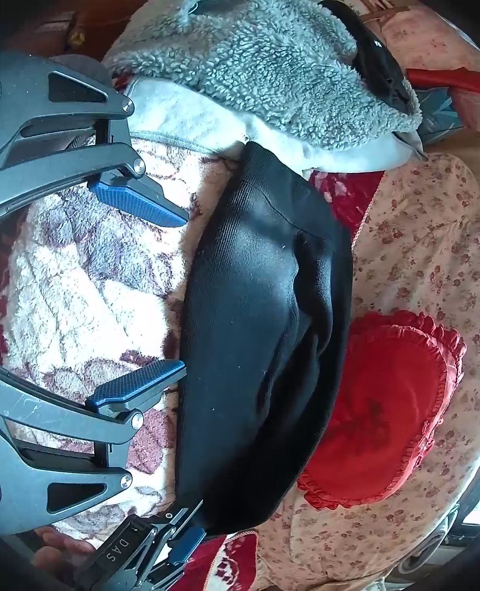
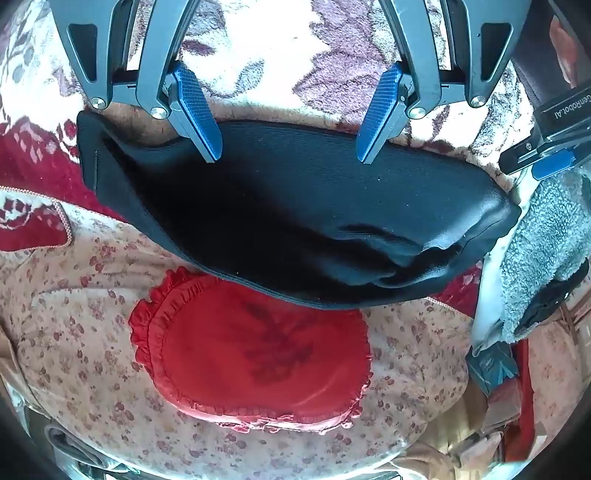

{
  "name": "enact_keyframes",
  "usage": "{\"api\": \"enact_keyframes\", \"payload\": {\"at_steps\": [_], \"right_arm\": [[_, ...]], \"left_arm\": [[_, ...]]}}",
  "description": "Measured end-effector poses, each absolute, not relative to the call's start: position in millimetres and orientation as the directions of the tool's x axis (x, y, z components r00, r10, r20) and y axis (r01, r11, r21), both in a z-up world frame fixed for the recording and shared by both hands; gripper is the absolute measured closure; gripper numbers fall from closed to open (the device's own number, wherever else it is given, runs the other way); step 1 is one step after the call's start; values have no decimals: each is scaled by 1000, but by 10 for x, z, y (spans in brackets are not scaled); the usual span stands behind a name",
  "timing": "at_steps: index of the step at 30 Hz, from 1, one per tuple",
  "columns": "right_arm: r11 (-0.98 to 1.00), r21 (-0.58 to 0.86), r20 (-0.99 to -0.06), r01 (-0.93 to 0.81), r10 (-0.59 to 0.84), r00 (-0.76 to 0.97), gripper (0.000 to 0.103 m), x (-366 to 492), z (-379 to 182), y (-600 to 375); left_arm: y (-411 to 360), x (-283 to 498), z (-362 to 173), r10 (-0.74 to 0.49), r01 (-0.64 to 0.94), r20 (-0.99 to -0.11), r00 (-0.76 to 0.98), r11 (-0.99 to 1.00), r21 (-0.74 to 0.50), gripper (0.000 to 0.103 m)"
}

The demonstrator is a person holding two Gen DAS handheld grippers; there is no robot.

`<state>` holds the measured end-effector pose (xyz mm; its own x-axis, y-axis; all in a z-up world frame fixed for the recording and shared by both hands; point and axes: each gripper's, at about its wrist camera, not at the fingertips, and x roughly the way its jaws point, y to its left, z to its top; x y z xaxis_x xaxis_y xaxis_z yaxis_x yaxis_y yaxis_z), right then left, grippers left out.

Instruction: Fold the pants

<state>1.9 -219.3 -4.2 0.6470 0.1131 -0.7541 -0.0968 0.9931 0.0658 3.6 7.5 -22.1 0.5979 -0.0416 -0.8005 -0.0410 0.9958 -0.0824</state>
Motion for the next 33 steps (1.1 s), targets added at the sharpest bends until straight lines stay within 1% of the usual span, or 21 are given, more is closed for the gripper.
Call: {"api": "enact_keyframes", "payload": {"at_steps": [21, 26, 33], "right_arm": [[990, 92, -778, -109, 140, 613, 29, 64, -140, -2069], [991, 72, -772, -116, 129, 622, 29, 70, -165, -2026], [990, 65, -791, -129, 130, 598, 29, 81, -206, -1972]], "left_arm": [[174, 91, -325, -45, -60, -816, 576, 994, -97, 29], [198, 89, -345, -45, -66, -820, 570, 993, -100, 29], [216, 108, -365, -44, -77, -826, 562, 991, -105, 29]]}}
